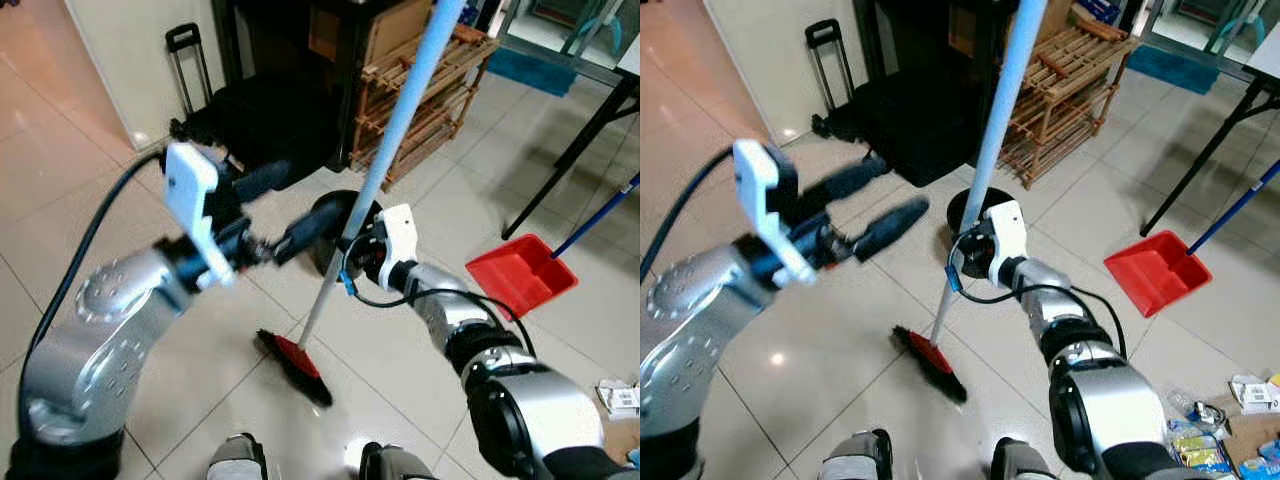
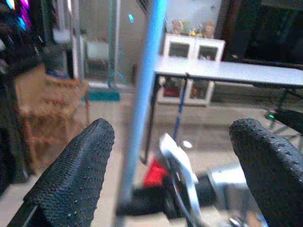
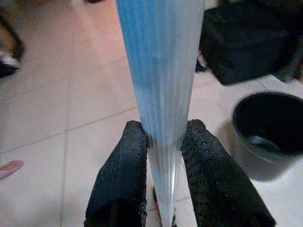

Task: Sweep floor

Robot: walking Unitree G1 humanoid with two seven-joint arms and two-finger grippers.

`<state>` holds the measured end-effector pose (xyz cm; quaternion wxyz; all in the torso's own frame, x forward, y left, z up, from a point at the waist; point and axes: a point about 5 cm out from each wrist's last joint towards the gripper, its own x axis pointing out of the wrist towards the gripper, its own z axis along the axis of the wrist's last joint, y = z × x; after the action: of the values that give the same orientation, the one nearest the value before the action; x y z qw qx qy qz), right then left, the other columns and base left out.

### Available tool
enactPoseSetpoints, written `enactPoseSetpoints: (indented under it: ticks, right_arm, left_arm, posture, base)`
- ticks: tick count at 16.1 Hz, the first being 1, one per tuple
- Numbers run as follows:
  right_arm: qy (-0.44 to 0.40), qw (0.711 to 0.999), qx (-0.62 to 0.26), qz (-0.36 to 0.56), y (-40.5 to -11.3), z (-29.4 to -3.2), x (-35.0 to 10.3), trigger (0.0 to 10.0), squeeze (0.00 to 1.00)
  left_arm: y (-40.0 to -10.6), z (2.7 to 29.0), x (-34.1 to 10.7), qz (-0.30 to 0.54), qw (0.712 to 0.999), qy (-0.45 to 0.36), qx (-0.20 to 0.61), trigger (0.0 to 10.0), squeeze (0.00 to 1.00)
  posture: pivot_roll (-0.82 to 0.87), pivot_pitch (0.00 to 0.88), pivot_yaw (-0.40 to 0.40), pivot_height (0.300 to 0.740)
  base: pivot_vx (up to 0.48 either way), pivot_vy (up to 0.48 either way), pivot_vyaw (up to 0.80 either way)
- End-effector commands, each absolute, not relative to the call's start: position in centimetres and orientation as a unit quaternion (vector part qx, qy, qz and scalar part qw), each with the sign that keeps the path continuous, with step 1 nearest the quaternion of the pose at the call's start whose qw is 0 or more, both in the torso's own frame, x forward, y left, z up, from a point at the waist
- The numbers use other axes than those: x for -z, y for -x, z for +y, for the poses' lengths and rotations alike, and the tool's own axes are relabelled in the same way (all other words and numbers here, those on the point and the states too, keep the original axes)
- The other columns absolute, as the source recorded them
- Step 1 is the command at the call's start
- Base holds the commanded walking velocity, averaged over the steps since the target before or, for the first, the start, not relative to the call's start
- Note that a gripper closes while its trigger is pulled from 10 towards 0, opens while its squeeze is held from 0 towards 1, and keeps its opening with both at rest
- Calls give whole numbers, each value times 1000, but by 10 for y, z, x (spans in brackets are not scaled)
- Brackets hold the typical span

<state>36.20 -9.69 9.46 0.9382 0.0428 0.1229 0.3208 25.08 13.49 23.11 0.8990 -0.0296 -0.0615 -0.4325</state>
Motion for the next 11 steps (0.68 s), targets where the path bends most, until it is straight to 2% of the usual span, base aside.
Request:
enactPoseSetpoints:
  ticks: [1, 5, 8, 11]
  right_arm:
    - [-53, 933, -341, 102, -365, -94, -104, 10000, 0]
    - [-57, 918, -381, 101, -363, -99, -106, 10000, 0]
    - [-63, 892, -438, 99, -357, -99, -105, 10000, 0]
    - [-62, 888, -443, 103, -355, -97, -103, 10000, 0]
  left_arm:
    - [-246, 135, -230, -55, 890, 35, 452, 10000, 0]
    - [-234, 140, -220, -19, 871, 58, 487, 10000, 0]
    - [-227, 150, -215, -4, 854, 95, 512, 10000, 0]
    - [-224, 153, -203, 27, 845, 89, 527, 10000, 0]
  posture:
    - [119, 94, -3, 740]
    - [122, 83, -3, 740]
    - [122, 83, -3, 740]
    - [121, 87, -2, 740]
  base:
    - [0, 0, 0]
    - [0, 0, 0]
    - [0, 0, 0]
    - [0, 0, 0]
